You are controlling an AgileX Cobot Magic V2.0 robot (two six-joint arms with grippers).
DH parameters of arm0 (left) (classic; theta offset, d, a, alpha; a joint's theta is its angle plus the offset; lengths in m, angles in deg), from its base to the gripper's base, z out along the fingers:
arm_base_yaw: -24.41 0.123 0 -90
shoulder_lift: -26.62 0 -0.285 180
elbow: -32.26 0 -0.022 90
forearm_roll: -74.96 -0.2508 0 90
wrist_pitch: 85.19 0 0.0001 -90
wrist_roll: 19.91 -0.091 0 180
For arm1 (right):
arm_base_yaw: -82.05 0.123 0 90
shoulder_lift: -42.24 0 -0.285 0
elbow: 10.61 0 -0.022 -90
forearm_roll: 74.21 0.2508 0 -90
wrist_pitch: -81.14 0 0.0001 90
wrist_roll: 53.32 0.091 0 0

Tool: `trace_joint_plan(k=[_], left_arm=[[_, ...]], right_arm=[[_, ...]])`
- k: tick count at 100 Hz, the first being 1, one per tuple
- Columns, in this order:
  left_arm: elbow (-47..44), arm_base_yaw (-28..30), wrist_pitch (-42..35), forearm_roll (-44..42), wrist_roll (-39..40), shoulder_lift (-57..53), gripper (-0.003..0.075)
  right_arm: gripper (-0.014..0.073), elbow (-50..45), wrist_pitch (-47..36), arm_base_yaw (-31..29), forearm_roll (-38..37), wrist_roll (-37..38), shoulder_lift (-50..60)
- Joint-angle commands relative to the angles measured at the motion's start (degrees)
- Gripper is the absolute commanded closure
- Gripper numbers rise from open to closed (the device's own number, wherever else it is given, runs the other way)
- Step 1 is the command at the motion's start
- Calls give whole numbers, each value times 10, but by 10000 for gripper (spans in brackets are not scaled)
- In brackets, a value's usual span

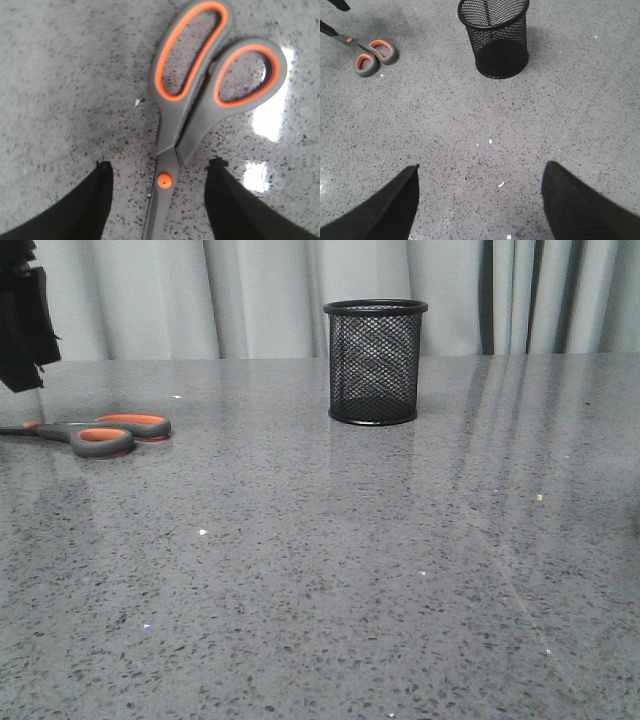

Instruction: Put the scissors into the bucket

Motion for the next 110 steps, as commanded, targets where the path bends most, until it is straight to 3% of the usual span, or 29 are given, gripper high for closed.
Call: trace_joint_plan(k=[1, 110], left_arm=[[18, -10, 22, 1, -34, -20, 339], [11, -24, 22, 12, -58, 30, 339]], right_arm=[[127, 20, -31, 1, 7, -8, -3], [127, 20, -33, 1, -4, -8, -22]])
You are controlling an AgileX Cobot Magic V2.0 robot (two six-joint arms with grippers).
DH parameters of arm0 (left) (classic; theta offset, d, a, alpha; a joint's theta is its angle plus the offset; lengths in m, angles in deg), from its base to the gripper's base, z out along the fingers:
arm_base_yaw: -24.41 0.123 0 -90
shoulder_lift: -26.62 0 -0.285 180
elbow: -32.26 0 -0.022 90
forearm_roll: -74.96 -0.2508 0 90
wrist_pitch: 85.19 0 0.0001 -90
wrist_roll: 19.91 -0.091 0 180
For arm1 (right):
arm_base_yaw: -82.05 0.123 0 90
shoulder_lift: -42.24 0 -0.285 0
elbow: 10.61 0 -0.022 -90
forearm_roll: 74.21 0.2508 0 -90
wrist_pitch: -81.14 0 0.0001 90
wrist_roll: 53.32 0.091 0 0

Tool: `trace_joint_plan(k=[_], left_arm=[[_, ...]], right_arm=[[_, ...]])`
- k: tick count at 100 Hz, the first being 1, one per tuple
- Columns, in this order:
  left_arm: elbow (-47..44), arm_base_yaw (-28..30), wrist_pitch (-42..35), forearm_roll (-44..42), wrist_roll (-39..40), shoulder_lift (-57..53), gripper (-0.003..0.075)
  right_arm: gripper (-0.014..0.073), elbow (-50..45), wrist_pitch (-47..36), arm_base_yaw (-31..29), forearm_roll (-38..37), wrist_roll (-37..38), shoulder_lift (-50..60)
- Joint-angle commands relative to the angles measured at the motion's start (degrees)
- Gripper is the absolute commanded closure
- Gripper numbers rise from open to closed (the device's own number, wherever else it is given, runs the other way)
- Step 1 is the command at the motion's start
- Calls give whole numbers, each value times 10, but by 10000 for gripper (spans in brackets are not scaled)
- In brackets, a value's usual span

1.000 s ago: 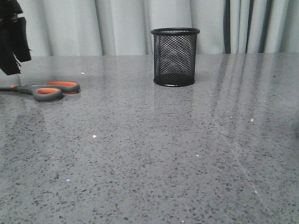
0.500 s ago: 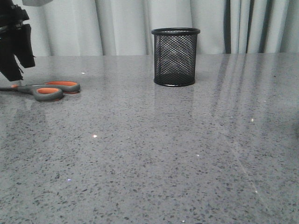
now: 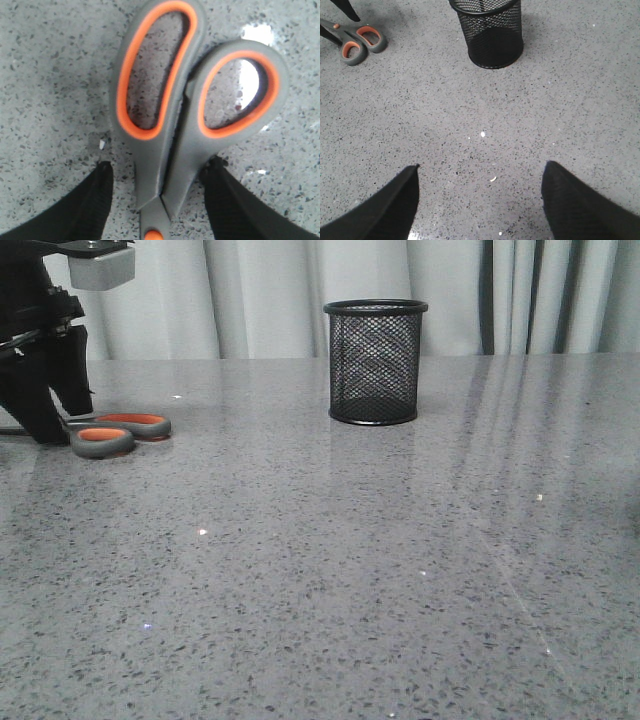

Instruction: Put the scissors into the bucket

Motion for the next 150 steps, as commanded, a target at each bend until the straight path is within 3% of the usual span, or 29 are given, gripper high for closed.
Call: trace_joint_plan(k=[1, 150], left_arm=[[13, -3, 26, 17, -3, -25, 339], [-28, -3, 27, 42, 24, -4, 341]], right_arm=[[127, 20, -32, 0, 11, -6, 0], [127, 20, -29, 1, 11, -6, 0]])
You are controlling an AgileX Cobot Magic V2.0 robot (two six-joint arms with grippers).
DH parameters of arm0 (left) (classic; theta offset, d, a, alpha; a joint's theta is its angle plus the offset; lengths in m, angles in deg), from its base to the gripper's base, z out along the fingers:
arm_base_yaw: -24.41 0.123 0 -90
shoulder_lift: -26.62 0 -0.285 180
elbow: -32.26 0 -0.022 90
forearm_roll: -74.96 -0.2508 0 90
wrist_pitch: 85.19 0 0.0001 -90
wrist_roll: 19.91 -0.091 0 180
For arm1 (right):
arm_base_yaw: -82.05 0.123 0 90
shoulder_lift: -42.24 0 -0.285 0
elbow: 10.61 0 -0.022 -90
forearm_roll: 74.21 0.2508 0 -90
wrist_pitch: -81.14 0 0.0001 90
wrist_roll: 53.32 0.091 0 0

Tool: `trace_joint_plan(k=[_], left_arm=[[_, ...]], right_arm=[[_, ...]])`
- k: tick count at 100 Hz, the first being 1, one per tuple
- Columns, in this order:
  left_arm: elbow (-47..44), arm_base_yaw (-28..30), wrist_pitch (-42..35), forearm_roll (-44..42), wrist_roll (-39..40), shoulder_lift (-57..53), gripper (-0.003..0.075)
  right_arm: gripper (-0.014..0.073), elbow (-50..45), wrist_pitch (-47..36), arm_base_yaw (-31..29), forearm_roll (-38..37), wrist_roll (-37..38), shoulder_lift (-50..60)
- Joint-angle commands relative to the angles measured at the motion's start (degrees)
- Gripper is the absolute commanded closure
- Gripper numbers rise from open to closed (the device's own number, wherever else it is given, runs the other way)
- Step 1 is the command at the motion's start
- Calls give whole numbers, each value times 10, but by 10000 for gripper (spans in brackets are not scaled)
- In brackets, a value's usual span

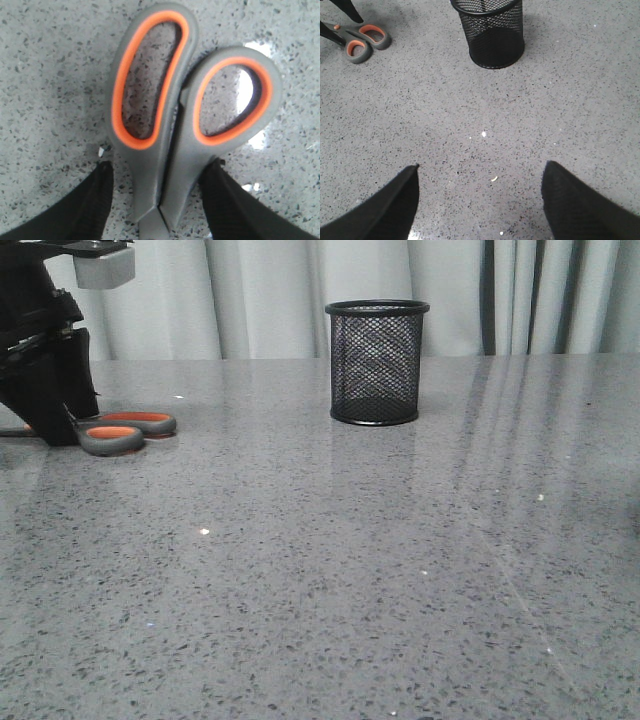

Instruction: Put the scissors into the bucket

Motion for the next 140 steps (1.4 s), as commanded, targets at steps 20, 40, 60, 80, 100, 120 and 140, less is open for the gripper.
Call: trace_joint_plan(k=[20, 40, 60, 80, 100, 120, 140], left_arm=[[-6, -3, 37, 11, 7, -8, 402], [-6, -3, 37, 11, 7, -8, 589], [-6, -3, 37, 11, 7, -8, 629], [-6, -3, 37, 11, 7, -8, 725], [-6, -3, 37, 11, 7, -8, 722], [-4, -3, 37, 11, 10, -13, 722], [1, -3, 37, 9, 10, -38, 722]], right_arm=[[127, 20, -29, 1, 11, -6, 0], [127, 20, -29, 1, 11, -6, 0], [127, 20, -29, 1, 11, -6, 0], [127, 20, -29, 1, 11, -6, 0], [127, 20, -29, 1, 11, -6, 0], [127, 20, -29, 1, 11, -6, 0], [127, 20, -29, 1, 11, -6, 0]])
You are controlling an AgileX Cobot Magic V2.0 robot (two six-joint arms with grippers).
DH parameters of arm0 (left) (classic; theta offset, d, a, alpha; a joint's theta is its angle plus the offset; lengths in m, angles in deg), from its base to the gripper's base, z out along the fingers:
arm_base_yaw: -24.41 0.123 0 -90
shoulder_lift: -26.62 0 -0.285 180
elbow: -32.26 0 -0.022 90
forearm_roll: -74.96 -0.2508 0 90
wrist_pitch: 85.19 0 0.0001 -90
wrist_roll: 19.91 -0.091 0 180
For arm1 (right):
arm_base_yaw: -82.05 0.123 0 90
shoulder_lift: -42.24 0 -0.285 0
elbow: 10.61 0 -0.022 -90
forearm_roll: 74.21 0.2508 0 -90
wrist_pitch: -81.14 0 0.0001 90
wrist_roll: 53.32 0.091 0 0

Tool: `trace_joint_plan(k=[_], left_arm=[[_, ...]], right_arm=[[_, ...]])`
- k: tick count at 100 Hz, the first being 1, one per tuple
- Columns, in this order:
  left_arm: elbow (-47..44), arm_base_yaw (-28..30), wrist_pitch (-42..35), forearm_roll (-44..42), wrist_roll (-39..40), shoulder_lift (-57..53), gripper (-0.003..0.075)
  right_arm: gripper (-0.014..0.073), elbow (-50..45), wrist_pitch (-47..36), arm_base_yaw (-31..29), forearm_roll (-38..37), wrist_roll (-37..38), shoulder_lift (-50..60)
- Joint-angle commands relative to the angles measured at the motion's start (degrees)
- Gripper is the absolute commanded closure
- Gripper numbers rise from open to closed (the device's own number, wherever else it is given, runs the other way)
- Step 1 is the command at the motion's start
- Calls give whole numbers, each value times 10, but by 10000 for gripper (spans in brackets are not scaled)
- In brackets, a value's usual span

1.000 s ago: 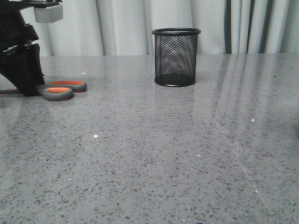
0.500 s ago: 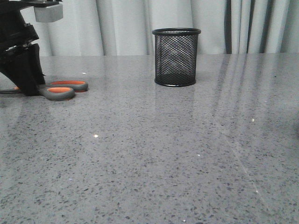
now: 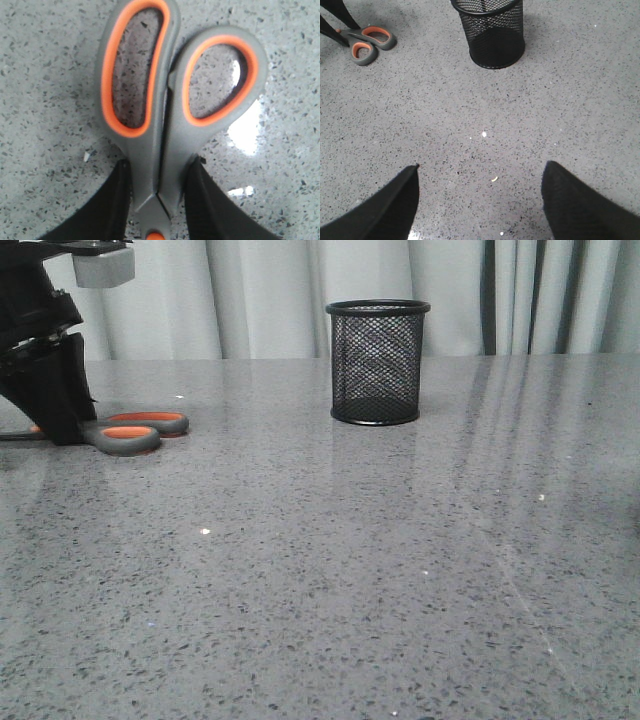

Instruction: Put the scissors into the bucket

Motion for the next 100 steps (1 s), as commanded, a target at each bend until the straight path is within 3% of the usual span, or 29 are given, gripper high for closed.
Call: trace_joint_plan(k=[1, 55, 83, 100], left_arm=[[7, -3, 34, 2, 6, -31, 722], [28, -3, 34, 1, 17, -135, 722], [63, -3, 34, 40, 22, -199, 722], [93, -26, 34, 66, 36, -229, 722]], right_arm=[[127, 20, -29, 1, 11, -6, 0], [127, 20, -38, 1, 43, -6, 0], [127, 20, -61, 1, 129, -9, 0], [127, 20, -63, 1, 251, -71, 0]])
